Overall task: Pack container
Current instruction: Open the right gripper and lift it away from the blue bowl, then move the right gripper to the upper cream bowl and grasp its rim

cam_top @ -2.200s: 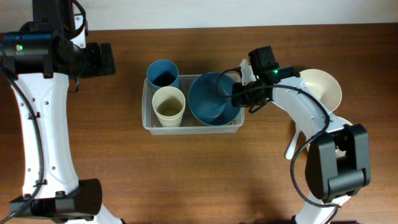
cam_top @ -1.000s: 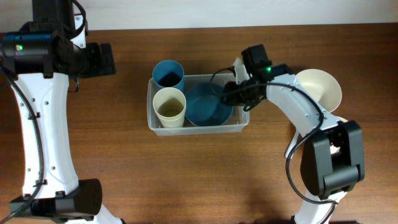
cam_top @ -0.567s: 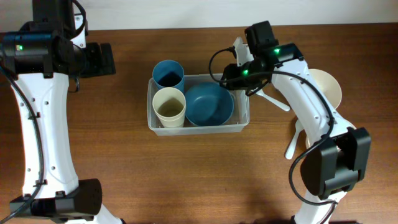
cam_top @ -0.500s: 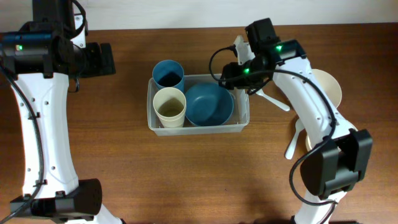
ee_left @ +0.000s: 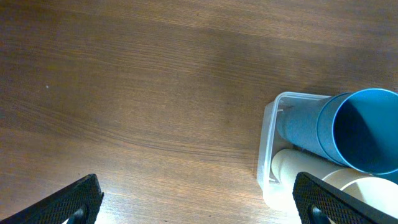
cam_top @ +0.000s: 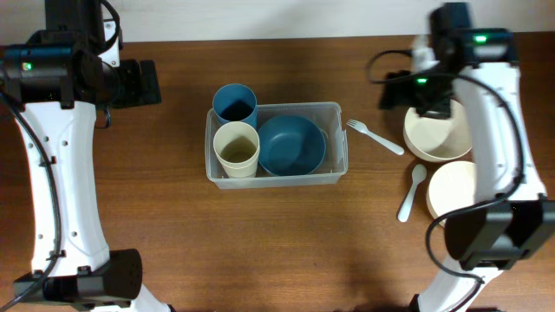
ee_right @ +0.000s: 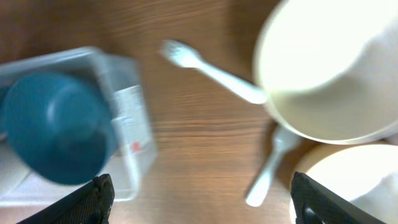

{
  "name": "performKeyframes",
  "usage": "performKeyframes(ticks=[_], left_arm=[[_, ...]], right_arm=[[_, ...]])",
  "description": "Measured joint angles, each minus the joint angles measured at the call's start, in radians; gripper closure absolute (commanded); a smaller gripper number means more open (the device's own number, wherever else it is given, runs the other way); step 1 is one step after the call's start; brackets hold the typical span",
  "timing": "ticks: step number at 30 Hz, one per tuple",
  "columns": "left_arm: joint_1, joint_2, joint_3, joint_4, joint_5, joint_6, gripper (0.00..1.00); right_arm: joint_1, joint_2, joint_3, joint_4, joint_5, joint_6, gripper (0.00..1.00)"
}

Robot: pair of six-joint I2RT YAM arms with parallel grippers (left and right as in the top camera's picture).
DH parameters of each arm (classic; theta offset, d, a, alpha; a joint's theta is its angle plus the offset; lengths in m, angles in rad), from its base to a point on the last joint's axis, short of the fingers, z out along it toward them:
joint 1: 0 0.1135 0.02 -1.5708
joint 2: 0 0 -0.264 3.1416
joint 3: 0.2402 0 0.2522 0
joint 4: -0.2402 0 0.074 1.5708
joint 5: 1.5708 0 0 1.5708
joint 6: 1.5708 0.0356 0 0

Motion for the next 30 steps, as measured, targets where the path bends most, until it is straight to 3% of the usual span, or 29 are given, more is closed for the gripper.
performKeyframes(ticks=[11,30], left_arm=[[0.0,0.0,0.0,0.0,0.0,0.0,0.0],[0.0,0.0,0.0,0.0,0.0,0.0,0.0]], right_arm=[[-0.261,-0.001,-0.018,0.042,0.026,0.0,0.14],[-0.41,-0.009,-0.521,0.536,0.032,0.1,0.14]])
